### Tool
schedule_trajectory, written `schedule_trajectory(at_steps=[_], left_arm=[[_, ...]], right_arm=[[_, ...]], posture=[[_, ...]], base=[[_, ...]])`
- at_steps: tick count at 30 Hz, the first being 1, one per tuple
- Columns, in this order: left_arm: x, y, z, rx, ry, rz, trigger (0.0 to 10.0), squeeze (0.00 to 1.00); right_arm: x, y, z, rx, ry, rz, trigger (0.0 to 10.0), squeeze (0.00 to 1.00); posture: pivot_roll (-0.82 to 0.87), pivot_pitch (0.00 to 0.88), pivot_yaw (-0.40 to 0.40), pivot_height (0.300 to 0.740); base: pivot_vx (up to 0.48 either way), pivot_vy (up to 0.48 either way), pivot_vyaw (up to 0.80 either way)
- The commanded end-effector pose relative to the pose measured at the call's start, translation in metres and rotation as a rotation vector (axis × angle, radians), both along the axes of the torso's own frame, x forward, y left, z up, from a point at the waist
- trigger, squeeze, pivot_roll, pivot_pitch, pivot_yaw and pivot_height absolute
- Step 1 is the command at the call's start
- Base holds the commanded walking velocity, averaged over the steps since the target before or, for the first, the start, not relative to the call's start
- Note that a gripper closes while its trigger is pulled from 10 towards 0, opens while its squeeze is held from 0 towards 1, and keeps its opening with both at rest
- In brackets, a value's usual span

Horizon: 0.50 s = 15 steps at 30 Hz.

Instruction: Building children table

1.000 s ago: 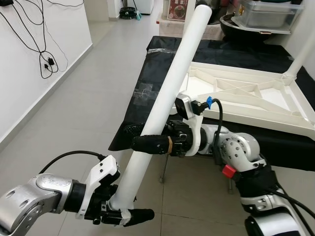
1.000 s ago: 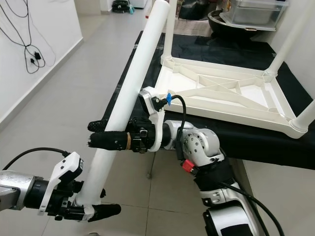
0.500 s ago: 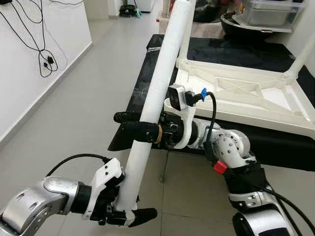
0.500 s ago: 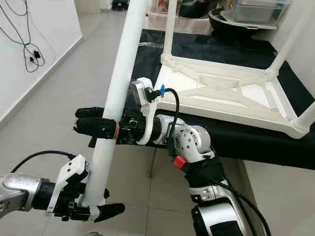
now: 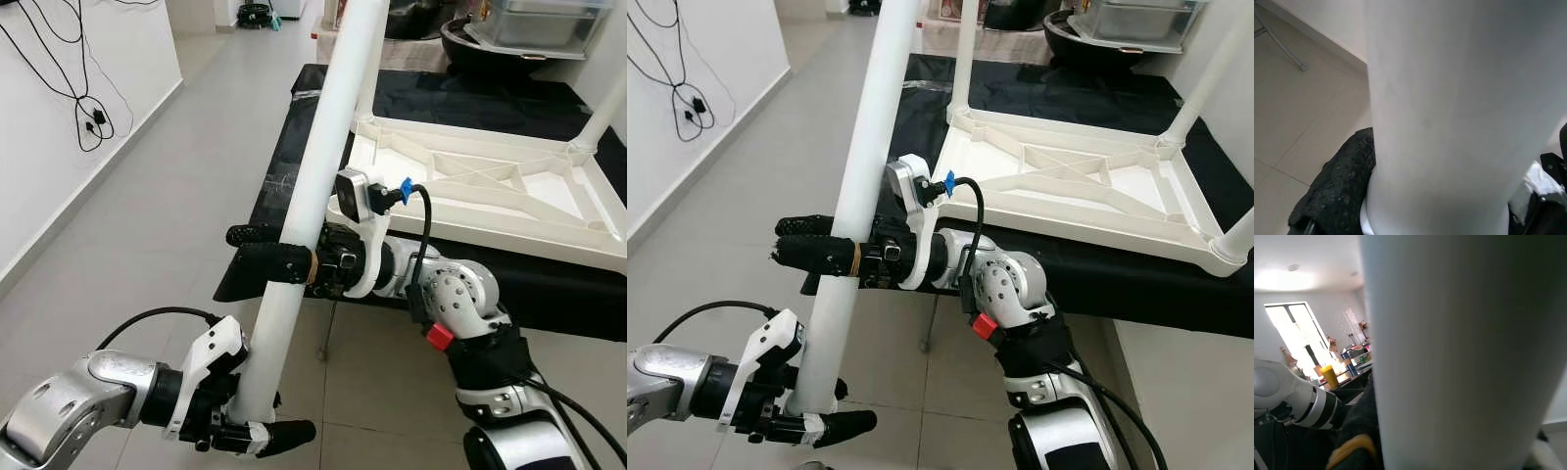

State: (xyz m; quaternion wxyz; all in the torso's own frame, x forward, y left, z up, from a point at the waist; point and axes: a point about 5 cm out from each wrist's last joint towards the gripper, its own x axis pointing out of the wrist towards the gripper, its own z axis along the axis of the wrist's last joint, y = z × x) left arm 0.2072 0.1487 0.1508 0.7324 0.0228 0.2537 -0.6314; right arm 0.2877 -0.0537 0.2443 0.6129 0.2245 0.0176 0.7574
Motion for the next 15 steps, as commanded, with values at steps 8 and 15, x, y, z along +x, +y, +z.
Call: schedule_trajectory(at_steps=[8,15], left_arm=[[0.0074,0.0074,-0.0001,0.007,0.010,0.047,10.0,0.00],[0.0081,0.0084,0.0007,0.010,0.005,0.048,10.0,0.00]], right_arm=[[-0.0079,0.0051,-0.0015,-0.022,-0.047,0.039,0.0,0.00],[-0.0077,0.0056,-0.0041,-0.039,-0.080,0.014,10.0,1.00]], posture=[[0.10,0.110,-0.030,0.740],[0.10,0.110,-0.031,0.740]], base=[[0.000,0.000,0.00],[0.000,0.000,0.00]])
